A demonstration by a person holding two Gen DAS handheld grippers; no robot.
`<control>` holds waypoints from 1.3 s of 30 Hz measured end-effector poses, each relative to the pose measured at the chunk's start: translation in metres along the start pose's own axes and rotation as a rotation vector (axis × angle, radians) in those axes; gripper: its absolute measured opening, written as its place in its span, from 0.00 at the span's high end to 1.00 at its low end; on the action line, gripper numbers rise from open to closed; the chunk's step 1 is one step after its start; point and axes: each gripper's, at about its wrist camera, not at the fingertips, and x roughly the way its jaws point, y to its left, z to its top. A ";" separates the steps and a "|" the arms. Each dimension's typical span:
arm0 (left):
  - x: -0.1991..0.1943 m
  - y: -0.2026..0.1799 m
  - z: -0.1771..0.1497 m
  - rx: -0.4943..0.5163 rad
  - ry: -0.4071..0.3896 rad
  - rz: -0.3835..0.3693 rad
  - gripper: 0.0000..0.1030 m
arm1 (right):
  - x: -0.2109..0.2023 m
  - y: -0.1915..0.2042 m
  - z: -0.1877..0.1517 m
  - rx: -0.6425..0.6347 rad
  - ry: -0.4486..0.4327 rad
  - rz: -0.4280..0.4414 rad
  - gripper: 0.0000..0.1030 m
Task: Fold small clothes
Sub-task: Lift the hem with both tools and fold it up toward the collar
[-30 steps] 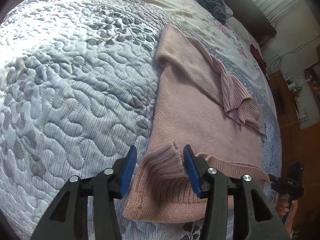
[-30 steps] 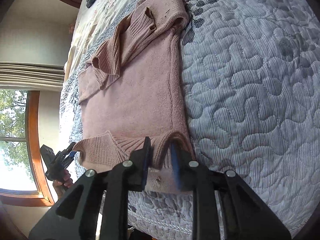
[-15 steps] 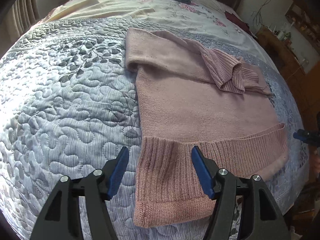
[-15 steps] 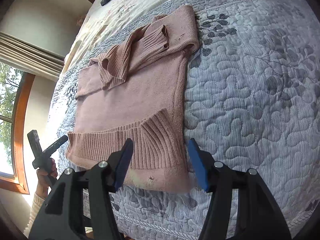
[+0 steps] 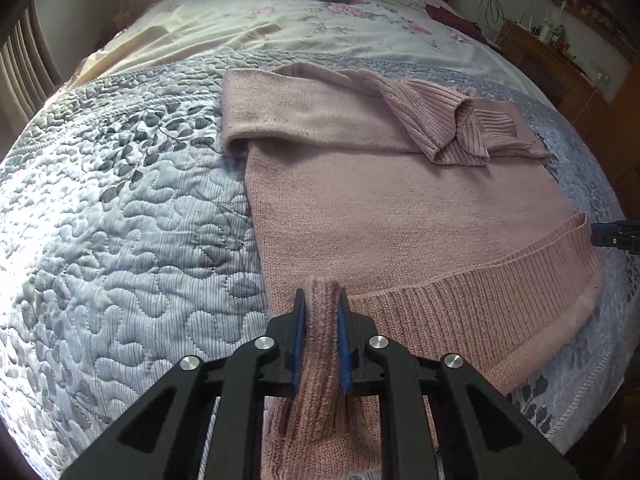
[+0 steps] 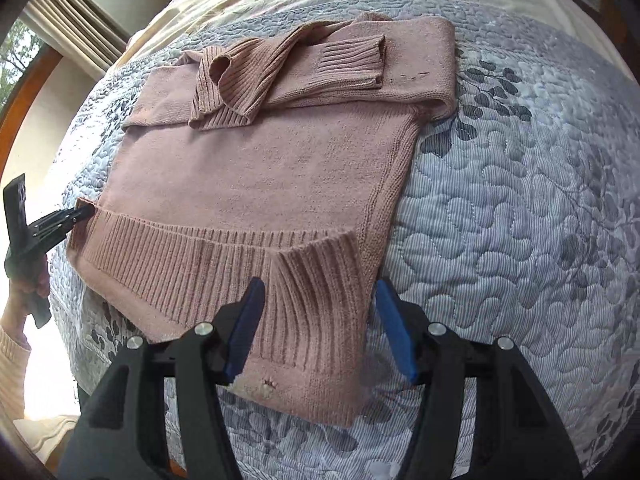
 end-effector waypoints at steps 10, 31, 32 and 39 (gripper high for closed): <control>-0.003 0.003 -0.001 -0.043 -0.016 -0.017 0.87 | 0.001 0.004 -0.002 -0.029 -0.019 -0.037 0.91; -0.052 -0.003 0.162 -0.098 -0.332 -0.015 0.88 | -0.094 -0.019 0.126 0.062 -0.285 0.041 0.92; -0.046 -0.001 0.172 -0.100 -0.332 -0.009 0.88 | -0.091 -0.022 0.136 0.071 -0.287 0.038 0.92; 0.007 0.016 0.225 -0.139 -0.309 0.044 0.88 | -0.057 -0.043 0.202 0.117 -0.276 0.010 0.92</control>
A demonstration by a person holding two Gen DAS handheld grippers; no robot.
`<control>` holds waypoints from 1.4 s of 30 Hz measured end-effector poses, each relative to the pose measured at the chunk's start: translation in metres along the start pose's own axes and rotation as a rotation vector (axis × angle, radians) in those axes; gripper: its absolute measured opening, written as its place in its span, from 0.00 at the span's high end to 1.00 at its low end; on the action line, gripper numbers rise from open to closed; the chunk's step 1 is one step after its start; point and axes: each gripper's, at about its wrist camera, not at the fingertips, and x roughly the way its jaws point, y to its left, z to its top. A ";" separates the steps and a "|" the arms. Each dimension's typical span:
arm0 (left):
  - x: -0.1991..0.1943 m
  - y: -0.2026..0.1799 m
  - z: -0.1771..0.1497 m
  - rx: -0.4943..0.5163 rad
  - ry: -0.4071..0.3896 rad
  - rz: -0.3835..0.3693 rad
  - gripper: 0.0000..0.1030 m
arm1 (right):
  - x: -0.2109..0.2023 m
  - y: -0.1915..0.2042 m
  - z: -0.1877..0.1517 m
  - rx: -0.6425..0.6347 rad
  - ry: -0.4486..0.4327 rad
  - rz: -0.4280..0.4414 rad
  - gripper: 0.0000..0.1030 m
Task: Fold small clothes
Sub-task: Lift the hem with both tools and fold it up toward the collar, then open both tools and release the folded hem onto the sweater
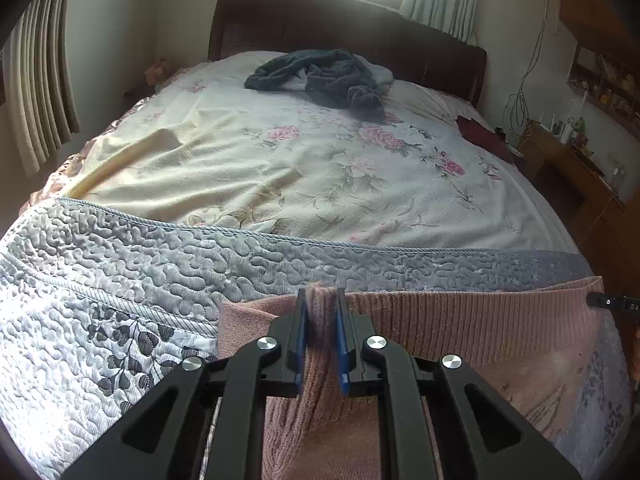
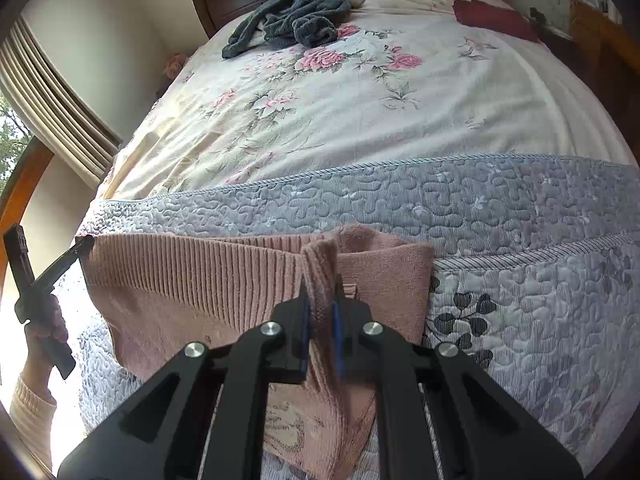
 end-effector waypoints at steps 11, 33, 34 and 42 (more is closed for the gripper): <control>0.090 0.010 -0.026 0.035 0.116 0.110 0.87 | 0.088 -0.021 0.010 0.032 0.110 -0.070 0.92; 0.024 -0.016 -0.110 0.019 0.198 0.032 0.43 | 0.040 -0.023 -0.132 0.043 0.214 -0.008 0.57; 0.021 -0.018 -0.119 0.017 0.212 0.025 0.43 | 0.040 -0.021 -0.141 0.037 0.225 -0.009 0.57; 0.021 -0.019 -0.167 0.057 0.303 0.070 0.43 | 0.033 -0.010 -0.166 0.034 0.265 -0.003 0.95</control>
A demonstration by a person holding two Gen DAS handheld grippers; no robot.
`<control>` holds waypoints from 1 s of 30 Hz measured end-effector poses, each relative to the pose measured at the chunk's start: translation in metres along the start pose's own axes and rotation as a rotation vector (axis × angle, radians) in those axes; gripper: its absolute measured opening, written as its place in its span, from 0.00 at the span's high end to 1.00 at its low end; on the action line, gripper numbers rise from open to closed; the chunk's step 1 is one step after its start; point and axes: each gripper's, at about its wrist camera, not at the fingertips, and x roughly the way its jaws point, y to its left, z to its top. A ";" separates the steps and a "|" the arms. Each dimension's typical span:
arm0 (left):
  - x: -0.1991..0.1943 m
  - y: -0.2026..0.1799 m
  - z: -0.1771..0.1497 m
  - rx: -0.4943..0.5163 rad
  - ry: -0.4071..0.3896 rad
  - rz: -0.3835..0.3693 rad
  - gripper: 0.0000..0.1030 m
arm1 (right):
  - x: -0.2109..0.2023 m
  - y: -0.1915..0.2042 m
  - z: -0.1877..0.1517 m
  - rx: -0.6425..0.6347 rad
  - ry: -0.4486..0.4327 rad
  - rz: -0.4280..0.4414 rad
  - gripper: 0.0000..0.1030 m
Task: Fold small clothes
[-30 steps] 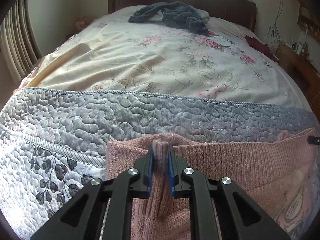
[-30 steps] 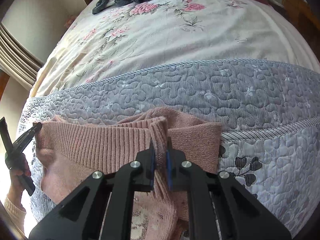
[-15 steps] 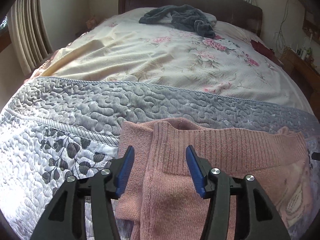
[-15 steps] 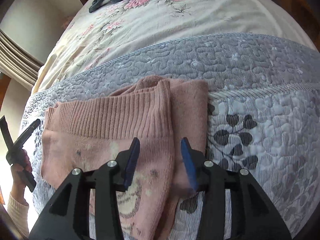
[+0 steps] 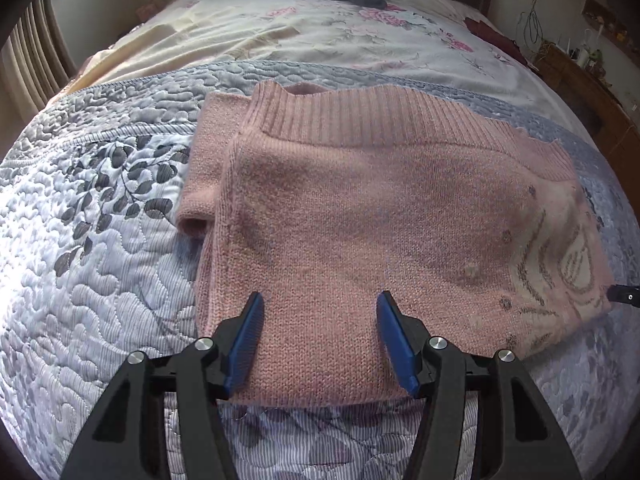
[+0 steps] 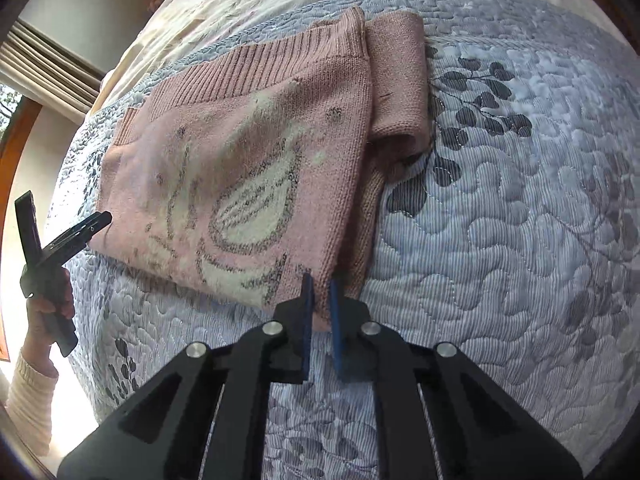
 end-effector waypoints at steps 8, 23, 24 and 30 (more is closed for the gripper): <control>0.014 0.000 -0.006 0.033 0.024 0.042 0.38 | 0.018 -0.011 0.000 0.042 0.051 -0.021 0.96; 0.007 -0.060 0.065 0.003 -0.068 -0.078 0.36 | 0.007 -0.059 0.080 0.178 -0.030 0.077 0.31; 0.012 -0.062 0.069 -0.006 -0.066 -0.085 0.36 | 0.013 -0.063 0.082 0.193 -0.022 0.095 0.31; 0.046 -0.060 0.080 -0.069 0.001 -0.119 0.36 | 0.038 -0.074 0.095 0.237 -0.007 0.176 0.37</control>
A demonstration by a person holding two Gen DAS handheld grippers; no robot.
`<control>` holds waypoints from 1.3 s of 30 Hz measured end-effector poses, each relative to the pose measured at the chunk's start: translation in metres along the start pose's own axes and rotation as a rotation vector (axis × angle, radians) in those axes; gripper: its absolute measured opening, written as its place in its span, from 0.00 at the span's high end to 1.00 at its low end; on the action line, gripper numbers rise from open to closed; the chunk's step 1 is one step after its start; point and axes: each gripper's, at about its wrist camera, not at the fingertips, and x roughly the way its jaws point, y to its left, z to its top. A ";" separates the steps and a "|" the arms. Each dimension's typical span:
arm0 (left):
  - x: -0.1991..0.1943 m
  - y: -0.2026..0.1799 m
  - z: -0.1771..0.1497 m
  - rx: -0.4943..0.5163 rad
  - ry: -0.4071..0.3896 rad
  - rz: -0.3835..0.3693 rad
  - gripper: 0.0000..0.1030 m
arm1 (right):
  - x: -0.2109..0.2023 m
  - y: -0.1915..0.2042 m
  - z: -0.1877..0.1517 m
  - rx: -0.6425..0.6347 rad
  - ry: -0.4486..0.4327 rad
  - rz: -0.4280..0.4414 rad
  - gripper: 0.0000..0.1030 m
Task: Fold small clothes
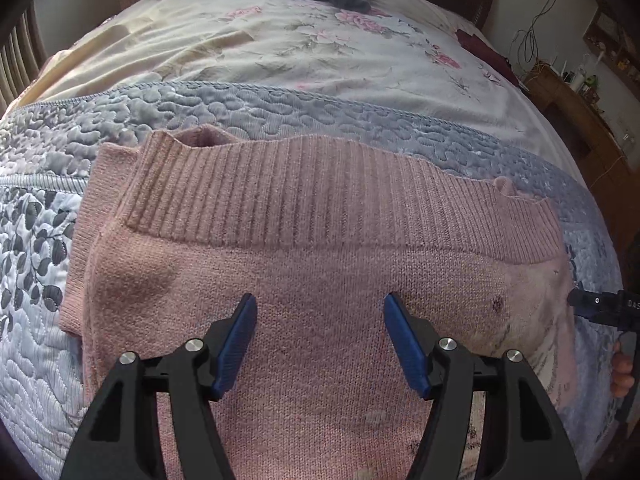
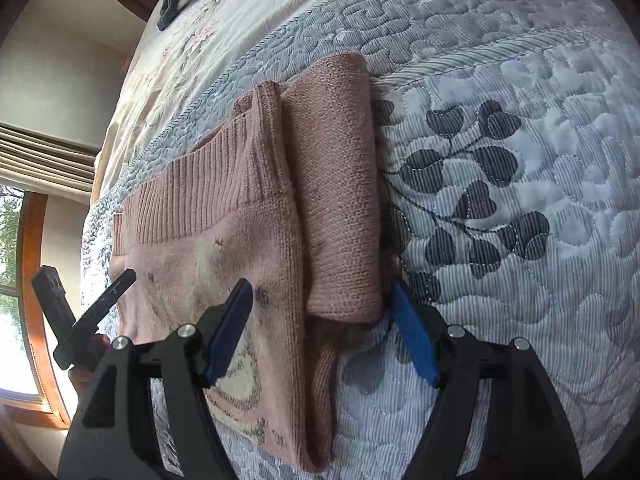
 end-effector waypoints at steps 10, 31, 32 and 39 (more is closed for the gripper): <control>0.012 0.006 0.000 -0.005 0.018 -0.019 0.35 | 0.008 -0.008 0.002 0.046 0.000 0.086 0.82; -0.058 0.045 0.000 -0.058 -0.064 -0.123 0.35 | -0.040 0.183 0.009 -0.289 -0.017 0.157 0.85; -0.062 0.049 0.000 -0.063 -0.070 -0.128 0.35 | -0.036 0.199 0.007 -0.317 -0.007 0.159 0.85; -0.073 0.081 -0.001 -0.123 -0.089 -0.138 0.35 | 0.032 0.263 -0.005 -0.413 0.096 0.086 0.85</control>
